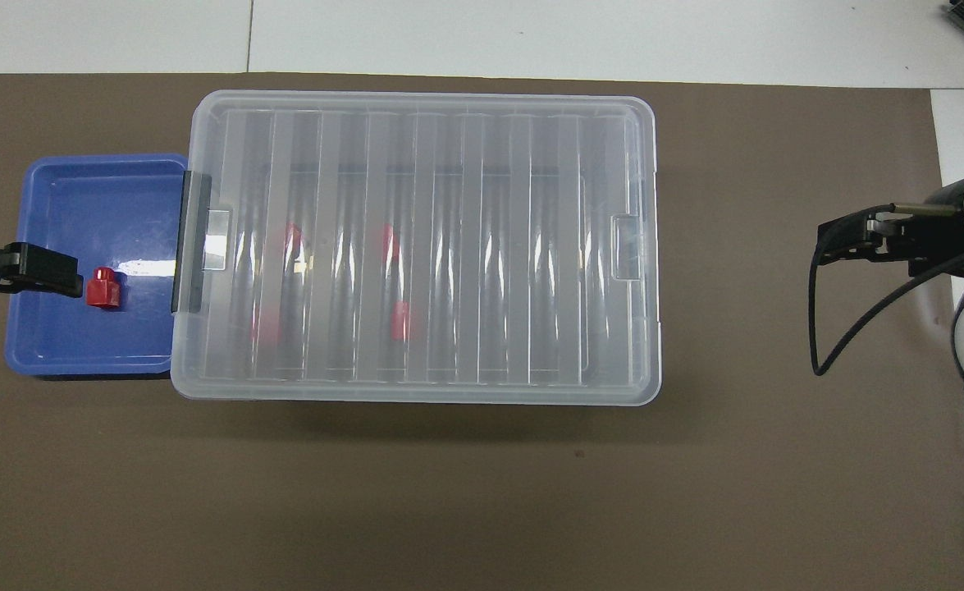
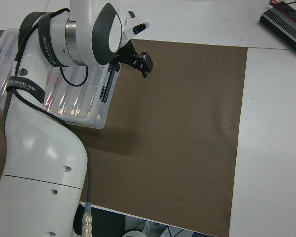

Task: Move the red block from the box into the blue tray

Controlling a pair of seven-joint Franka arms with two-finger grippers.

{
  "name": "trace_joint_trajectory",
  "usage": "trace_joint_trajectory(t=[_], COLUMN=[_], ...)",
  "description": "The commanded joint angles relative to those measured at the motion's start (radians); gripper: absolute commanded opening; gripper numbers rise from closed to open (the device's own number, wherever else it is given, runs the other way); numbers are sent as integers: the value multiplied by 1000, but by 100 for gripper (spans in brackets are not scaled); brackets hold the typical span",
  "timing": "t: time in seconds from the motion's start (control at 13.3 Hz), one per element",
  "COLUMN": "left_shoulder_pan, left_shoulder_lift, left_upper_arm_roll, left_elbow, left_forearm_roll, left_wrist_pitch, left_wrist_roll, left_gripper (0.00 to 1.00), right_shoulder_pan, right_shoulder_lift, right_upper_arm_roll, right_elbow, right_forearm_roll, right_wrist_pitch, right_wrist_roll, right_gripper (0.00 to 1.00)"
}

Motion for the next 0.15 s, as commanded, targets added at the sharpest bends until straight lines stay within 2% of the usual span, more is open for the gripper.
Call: trace_joint_trajectory(t=[0.0,0.08], left_shoulder_pan=[5,2], left_shoulder_lift=[-2,-2], left_upper_arm_roll=[-5,-7], left_elbow=[-2,-2], left_forearm_roll=[2,2], left_wrist_pitch=[10,10], left_wrist_roll=[11,4], left_gripper=[100,100], right_shoulder_pan=[-8,-8], right_shoulder_lift=[-13,-13], right_upper_arm_roll=[4,4], right_elbow=[-14,-14], right_forearm_roll=[9,9], right_wrist_pitch=[-8,-8], right_wrist_roll=[-30,-30], right_gripper=[100,100])
